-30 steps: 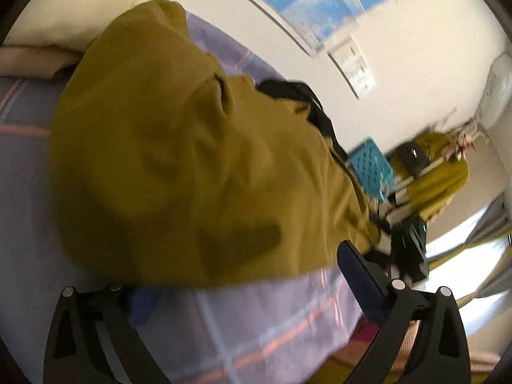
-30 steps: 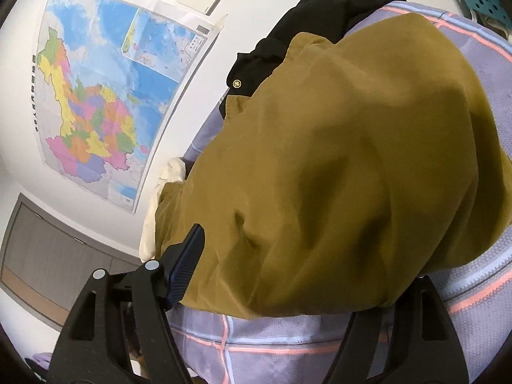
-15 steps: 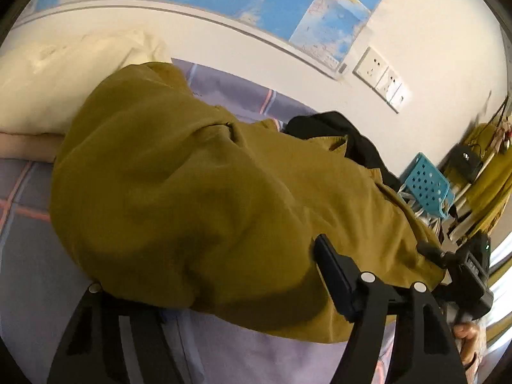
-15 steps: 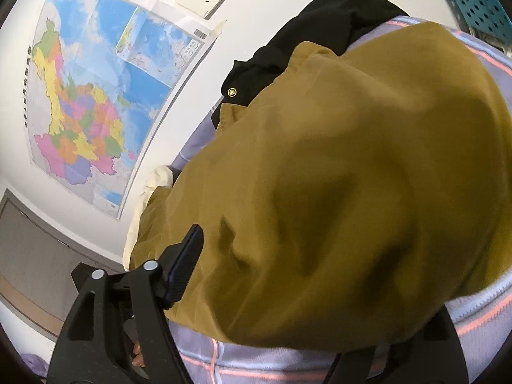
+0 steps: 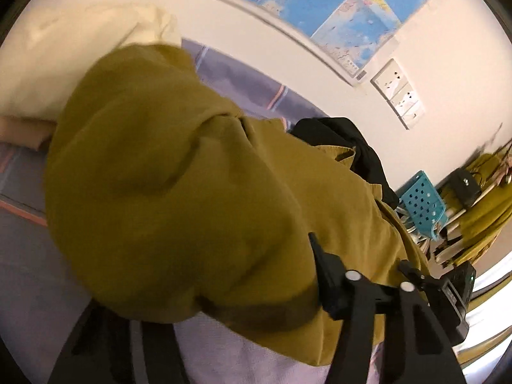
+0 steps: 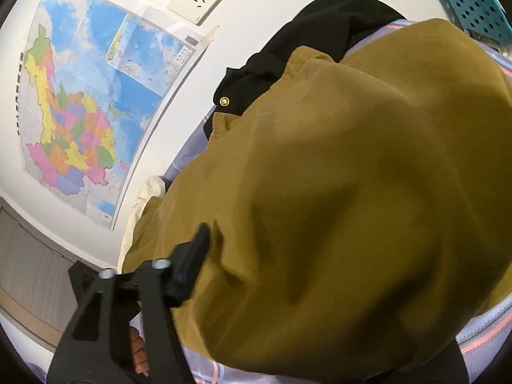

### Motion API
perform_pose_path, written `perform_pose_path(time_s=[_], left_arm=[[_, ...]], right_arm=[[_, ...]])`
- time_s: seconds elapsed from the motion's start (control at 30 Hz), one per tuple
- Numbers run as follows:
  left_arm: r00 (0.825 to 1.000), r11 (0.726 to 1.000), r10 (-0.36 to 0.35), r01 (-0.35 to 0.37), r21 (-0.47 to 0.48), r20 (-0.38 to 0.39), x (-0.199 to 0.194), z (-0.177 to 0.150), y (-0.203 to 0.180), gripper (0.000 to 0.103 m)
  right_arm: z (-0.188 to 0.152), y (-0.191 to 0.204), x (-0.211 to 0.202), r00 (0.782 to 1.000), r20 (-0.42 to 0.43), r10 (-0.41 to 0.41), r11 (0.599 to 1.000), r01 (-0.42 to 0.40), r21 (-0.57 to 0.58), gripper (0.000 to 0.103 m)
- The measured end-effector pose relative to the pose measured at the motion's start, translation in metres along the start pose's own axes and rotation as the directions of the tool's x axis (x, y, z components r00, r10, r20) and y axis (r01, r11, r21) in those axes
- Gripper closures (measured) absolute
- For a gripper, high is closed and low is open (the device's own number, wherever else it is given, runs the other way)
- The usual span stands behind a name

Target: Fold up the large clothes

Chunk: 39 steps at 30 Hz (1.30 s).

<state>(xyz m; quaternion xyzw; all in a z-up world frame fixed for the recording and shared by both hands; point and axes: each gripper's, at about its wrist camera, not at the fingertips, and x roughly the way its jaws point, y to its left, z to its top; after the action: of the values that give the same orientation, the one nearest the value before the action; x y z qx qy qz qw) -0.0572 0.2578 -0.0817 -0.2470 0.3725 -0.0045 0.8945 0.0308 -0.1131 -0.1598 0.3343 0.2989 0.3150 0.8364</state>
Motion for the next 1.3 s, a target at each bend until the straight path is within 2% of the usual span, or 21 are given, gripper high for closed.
perform_pose_path(time_s=[0.07, 0.1, 0.13, 0.2, 0.27, 0.33, 0.37, 0.4, 0.47, 0.53, 0.6, 0.73, 0.87, 1.03, 1.17, 1.27, 1.3], left_arm=[[1.0, 1.0, -0.008, 0.008, -0.003, -0.023, 0.003, 0.002, 0.003, 0.046], [0.999, 0.999, -0.03, 0.029, -0.021, -0.039, 0.007, 0.005, 0.006, 0.037], [0.997, 0.997, -0.061, 0.058, -0.05, -0.053, 0.01, 0.006, 0.012, 0.033], [0.994, 0.99, -0.102, 0.097, -0.102, -0.047, 0.013, 0.009, 0.018, 0.029], [0.993, 0.991, -0.105, 0.1, -0.089, -0.05, 0.014, 0.009, 0.015, 0.027], [0.996, 0.996, -0.067, 0.064, -0.067, -0.052, 0.016, 0.008, 0.009, 0.034], [0.997, 0.997, -0.051, 0.048, -0.057, -0.051, 0.015, 0.009, 0.007, 0.042], [0.998, 0.998, -0.046, 0.044, -0.048, -0.053, 0.013, 0.009, 0.006, 0.045], [0.998, 0.999, -0.038, 0.037, -0.032, -0.059, 0.009, 0.012, 0.003, 0.055], [0.998, 1.0, -0.019, 0.02, 0.012, -0.057, 0.0, 0.018, -0.005, 0.06], [0.999, 0.998, -0.029, 0.03, 0.047, -0.034, -0.012, 0.026, -0.014, 0.065], [0.997, 0.991, -0.079, 0.076, 0.112, 0.022, -0.047, 0.058, -0.033, 0.067], [0.987, 0.981, -0.128, 0.112, 0.16, 0.097, -0.087, 0.099, -0.041, 0.069], [0.966, 0.972, -0.142, 0.095, 0.217, 0.216, -0.142, 0.165, -0.036, 0.069], [0.937, 0.976, -0.104, 0.032, 0.214, 0.333, -0.184, 0.208, -0.01, 0.069], [0.902, 0.981, -0.039, -0.046, 0.186, 0.43, -0.216, 0.242, 0.022, 0.069], [0.883, 0.98, -0.011, -0.082, 0.179, 0.469, -0.228, 0.255, 0.035, 0.069]], right_arm=[[0.001, -0.008, 0.0, 1.0, -0.002, 0.013, 0.999, -0.013, 0.033, 0.059], [0.002, -0.009, 0.0, 1.0, -0.006, 0.021, 0.999, -0.021, 0.035, 0.059], [0.003, -0.008, 0.002, 1.0, -0.011, 0.017, 0.999, -0.017, 0.032, 0.058], [0.004, -0.008, 0.003, 1.0, -0.01, 0.021, 0.999, -0.021, 0.043, 0.056], [0.006, -0.008, 0.004, 1.0, -0.003, 0.028, 0.999, -0.028, 0.046, 0.056], [0.008, -0.008, 0.005, 0.999, -0.004, 0.04, 0.998, -0.04, 0.048, 0.057], [0.009, -0.008, 0.006, 0.999, -0.006, 0.038, 0.998, -0.038, 0.044, 0.067], [0.009, -0.007, 0.006, 0.999, -0.008, 0.045, 0.998, -0.044, 0.034, 0.078], [0.01, 0.0, 0.003, 0.998, -0.013, 0.065, 0.998, -0.065, -0.001, 0.081], [0.015, 0.011, -0.005, 0.995, 0.001, 0.101, 0.994, -0.101, -0.029, 0.083], [0.021, 0.027, -0.016, 0.992, 0.018, 0.126, 0.99, -0.124, -0.068, 0.085], [0.042, 0.076, -0.039, 0.984, 0.042, 0.171, 0.968, -0.16, -0.193, 0.085], [0.068, 0.135, -0.052, 0.965, 0.069, 0.254, 0.926, -0.222, -0.305, 0.085], [0.098, 0.211, -0.038, 0.932, 0.08, 0.354, 0.86, -0.291, -0.419, 0.085], [0.113, 0.277, 0.004, 0.887, 0.047, 0.459, 0.795, -0.387, -0.466, 0.085], [0.118, 0.327, 0.048, 0.851, -0.001, 0.526, 0.747, -0.462, -0.478, 0.085], [0.117, 0.347, 0.065, 0.839, -0.015, 0.543, 0.727, -0.48, -0.492, 0.085]])
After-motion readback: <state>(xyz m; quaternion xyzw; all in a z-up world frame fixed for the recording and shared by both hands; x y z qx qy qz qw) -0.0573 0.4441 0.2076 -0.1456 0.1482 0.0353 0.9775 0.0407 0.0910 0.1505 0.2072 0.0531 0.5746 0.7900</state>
